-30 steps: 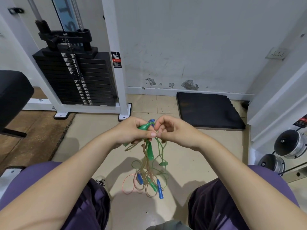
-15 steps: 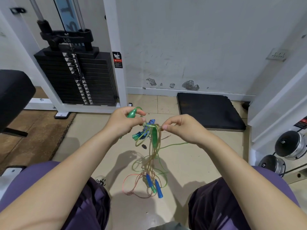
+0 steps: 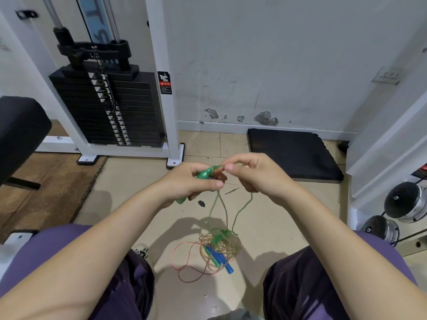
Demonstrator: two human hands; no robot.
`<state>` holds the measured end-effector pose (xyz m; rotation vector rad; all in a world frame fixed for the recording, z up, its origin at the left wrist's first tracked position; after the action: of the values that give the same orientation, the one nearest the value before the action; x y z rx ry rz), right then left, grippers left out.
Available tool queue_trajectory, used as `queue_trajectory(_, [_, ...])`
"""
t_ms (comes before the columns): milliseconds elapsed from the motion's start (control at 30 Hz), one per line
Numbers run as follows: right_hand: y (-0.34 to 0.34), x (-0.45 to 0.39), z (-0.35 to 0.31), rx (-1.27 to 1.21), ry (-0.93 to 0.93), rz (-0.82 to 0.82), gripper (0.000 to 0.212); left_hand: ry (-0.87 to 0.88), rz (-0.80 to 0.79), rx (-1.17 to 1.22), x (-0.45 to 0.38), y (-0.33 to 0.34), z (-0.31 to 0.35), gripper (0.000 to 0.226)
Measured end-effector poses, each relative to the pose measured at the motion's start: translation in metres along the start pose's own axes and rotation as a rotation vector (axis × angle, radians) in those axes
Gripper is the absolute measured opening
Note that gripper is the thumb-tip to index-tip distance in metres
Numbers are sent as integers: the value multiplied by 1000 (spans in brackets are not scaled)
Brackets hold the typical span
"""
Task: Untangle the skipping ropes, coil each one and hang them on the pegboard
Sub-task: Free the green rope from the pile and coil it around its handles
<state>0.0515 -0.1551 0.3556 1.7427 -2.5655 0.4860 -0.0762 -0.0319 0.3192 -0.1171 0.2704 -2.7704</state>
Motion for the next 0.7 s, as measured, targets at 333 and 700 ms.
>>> queue_trajectory(333, [-11, -1, 5, -75, 42, -5, 27, 6, 33, -77, 1, -5, 7, 21])
queue_trajectory(700, [-20, 0, 3, 93, 3, 275, 14, -103, -161, -269, 2, -10, -3, 15])
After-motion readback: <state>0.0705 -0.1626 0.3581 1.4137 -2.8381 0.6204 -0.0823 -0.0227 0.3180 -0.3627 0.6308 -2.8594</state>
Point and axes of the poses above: each hand's wrist, its own x-axis away from the middle knuckle, its own y-axis out of the palm, z = x × y, the point moved 4 cm from there along -x, towards the middle knuckle, and after that the axes turned 7 degrees about y, right-handed, at the moved point
